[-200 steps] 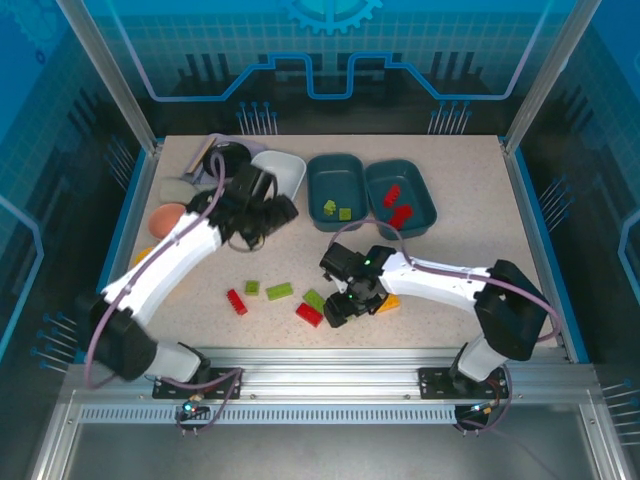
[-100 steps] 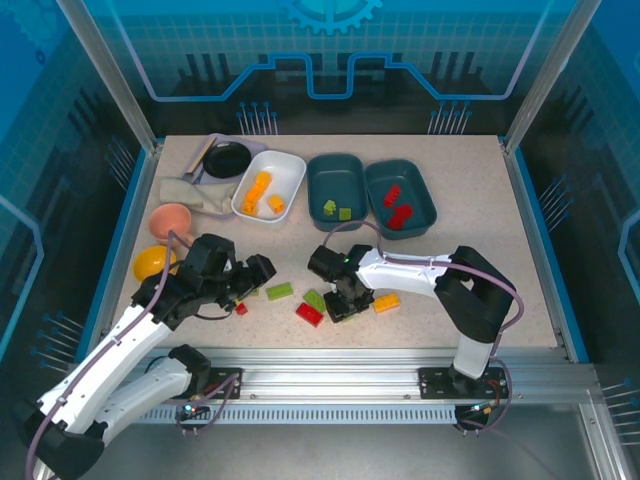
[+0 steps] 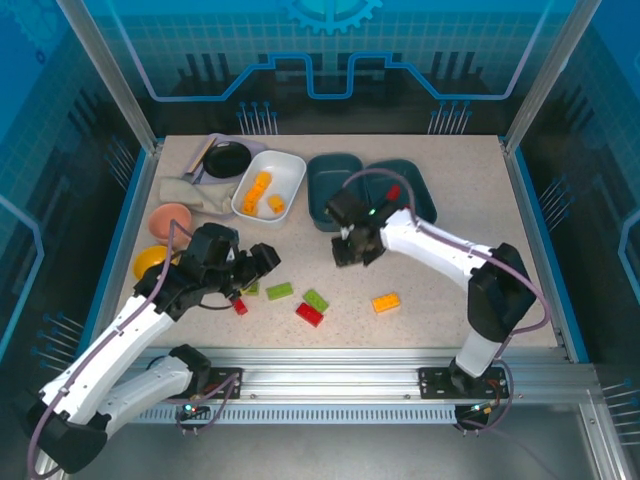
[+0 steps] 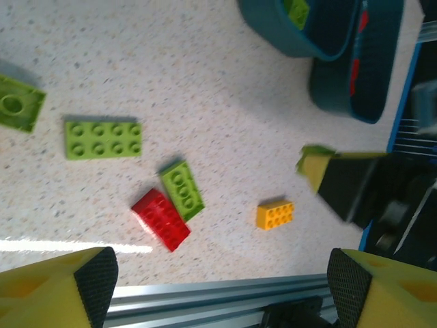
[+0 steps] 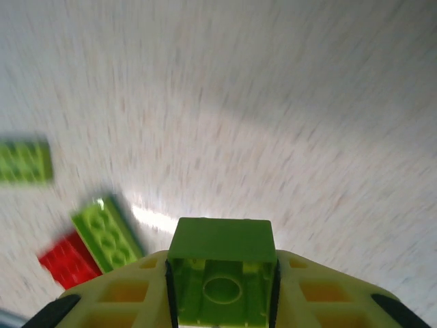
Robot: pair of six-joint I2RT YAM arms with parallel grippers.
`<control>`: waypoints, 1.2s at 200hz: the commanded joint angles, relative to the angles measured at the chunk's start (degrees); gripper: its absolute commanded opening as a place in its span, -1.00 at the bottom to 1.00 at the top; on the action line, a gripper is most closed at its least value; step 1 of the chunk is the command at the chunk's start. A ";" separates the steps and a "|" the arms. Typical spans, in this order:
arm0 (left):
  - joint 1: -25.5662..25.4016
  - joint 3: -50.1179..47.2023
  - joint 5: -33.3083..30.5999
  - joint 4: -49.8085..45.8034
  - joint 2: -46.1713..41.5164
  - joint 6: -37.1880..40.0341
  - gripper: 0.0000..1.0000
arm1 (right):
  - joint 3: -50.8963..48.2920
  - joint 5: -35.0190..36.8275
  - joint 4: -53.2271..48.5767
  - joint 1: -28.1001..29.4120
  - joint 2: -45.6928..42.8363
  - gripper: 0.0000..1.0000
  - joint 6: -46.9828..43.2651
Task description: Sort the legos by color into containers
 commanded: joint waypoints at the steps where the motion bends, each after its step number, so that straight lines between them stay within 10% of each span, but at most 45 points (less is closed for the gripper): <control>1: -0.47 2.95 -1.71 3.12 1.92 0.09 0.68 | 7.78 1.10 -1.71 -4.35 5.02 -0.34 -2.81; 170: -0.56 3.09 -4.49 2.60 3.37 -1.49 0.68 | 52.01 -6.29 -6.33 -15.22 43.29 -0.29 -0.46; 240: -0.47 4.75 -10.30 -8.56 2.19 -3.25 0.67 | 60.45 -8.32 -8.74 -14.98 45.07 0.23 -1.56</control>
